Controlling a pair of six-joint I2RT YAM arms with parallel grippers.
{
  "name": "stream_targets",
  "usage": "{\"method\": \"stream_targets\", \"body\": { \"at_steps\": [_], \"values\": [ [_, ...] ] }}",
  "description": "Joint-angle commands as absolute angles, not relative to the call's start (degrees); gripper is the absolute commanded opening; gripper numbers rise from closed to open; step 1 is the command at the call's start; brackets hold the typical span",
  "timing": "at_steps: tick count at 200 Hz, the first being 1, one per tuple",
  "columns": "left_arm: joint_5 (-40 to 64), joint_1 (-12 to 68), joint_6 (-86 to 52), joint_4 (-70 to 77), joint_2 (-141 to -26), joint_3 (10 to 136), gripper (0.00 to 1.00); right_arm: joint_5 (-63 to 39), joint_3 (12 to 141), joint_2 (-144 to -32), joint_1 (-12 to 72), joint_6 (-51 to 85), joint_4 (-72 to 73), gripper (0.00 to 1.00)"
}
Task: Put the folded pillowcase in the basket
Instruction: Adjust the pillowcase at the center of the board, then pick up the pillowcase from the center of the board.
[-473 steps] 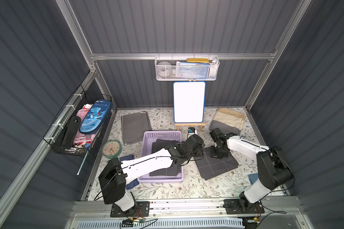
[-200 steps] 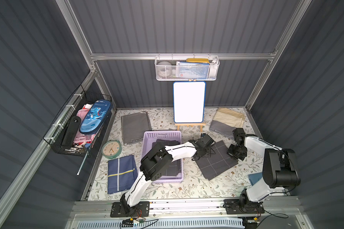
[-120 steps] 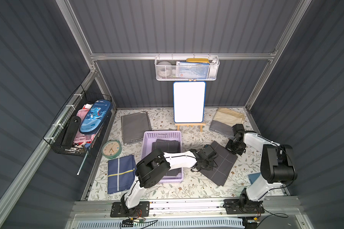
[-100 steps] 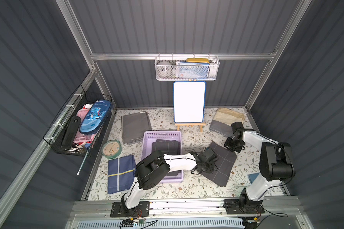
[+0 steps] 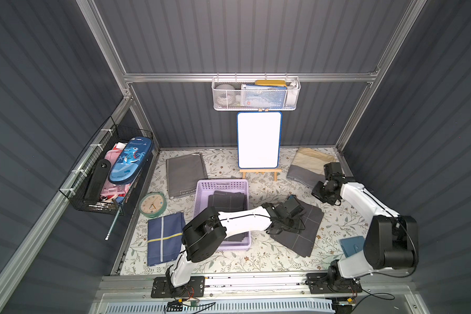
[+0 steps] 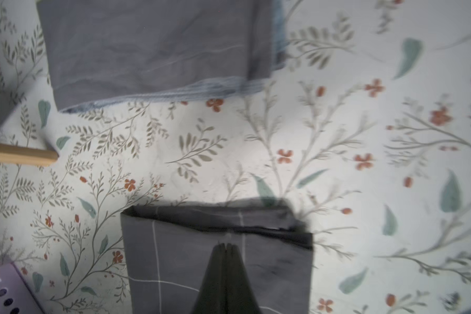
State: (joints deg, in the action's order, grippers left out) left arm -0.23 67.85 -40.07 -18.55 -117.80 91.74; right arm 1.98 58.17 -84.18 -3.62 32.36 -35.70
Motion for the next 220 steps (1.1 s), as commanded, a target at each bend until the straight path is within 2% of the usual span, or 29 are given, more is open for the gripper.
{"method": "stream_targets", "body": {
  "at_steps": [1, 36, 68, 107, 126, 163, 177, 200, 220],
  "values": [
    [0.9, 67.0, -33.2, -19.3, -123.3, 97.6, 0.66, 4.2, 55.2, -82.8, -6.3, 34.9, -38.3, 0.0],
    [4.6, 64.1, -34.3, -17.5, -130.5, 101.6, 0.6, 6.8, 52.4, -77.5, -8.1, 34.4, -38.2, 0.0],
    [8.8, 60.7, -37.5, -11.9, -132.7, 96.6, 0.52, 5.6, 52.4, -77.1, -8.9, 33.9, -37.8, 0.0],
    [5.5, 57.8, -44.3, -11.1, -130.2, 90.9, 0.45, 2.2, 51.8, -79.4, -8.9, 33.0, -36.6, 0.0],
    [3.9, 57.4, -46.5, -11.2, -128.4, 89.1, 0.45, -1.2, 51.4, -80.3, -8.9, 32.2, -35.2, 0.16],
    [0.4, 57.4, -49.8, -10.6, -126.4, 88.0, 0.41, -6.3, 51.1, -81.8, -8.5, 30.9, -32.8, 0.38],
    [0.6, 57.5, -50.1, -9.7, -125.5, 87.4, 0.44, -8.0, 51.1, -82.9, -7.8, 30.2, -32.2, 0.44],
    [0.4, 57.9, -48.3, -10.8, -124.7, 89.7, 0.6, -8.8, 52.3, -85.9, -6.1, 29.3, -33.0, 0.46],
    [-4.3, 58.6, -47.5, -17.9, -123.9, 94.4, 0.74, -8.8, 52.8, -88.1, -4.3, 28.5, -33.5, 0.46]
  ]
}}
